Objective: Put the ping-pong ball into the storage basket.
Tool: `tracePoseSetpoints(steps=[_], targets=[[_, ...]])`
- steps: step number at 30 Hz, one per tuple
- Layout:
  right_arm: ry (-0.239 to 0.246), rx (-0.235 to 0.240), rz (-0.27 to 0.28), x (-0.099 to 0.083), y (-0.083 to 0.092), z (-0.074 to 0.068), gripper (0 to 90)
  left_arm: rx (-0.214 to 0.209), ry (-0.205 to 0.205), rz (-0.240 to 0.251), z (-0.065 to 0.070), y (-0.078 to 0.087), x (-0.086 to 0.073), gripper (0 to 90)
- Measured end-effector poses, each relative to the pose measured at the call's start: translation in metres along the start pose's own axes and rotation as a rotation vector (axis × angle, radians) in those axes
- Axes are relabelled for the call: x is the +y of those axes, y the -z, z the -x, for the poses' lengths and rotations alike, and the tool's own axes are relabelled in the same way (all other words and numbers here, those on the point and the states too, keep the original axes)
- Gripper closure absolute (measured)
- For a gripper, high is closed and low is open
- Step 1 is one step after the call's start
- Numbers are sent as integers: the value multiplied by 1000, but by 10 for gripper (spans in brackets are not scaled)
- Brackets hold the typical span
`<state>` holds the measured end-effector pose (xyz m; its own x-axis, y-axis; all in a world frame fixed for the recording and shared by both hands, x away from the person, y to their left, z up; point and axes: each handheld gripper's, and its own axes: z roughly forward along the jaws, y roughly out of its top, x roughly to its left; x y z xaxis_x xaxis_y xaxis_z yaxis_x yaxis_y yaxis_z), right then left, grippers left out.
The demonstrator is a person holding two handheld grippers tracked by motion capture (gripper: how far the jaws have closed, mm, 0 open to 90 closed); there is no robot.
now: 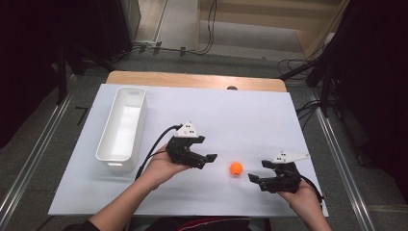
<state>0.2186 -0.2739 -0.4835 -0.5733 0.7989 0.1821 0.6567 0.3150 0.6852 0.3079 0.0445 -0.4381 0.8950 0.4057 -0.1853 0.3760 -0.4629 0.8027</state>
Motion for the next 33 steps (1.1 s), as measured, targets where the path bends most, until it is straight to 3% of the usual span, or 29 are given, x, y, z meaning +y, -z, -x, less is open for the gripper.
tracePoseSetpoints(steps=[7,33], targets=[[-6,-2,2,-2,2,0,207,-2,-21,-9,4,-9,9,202],[-18,-16,-3,-9,6,2,207,-41,-37,-10,14,-40,29,202]])
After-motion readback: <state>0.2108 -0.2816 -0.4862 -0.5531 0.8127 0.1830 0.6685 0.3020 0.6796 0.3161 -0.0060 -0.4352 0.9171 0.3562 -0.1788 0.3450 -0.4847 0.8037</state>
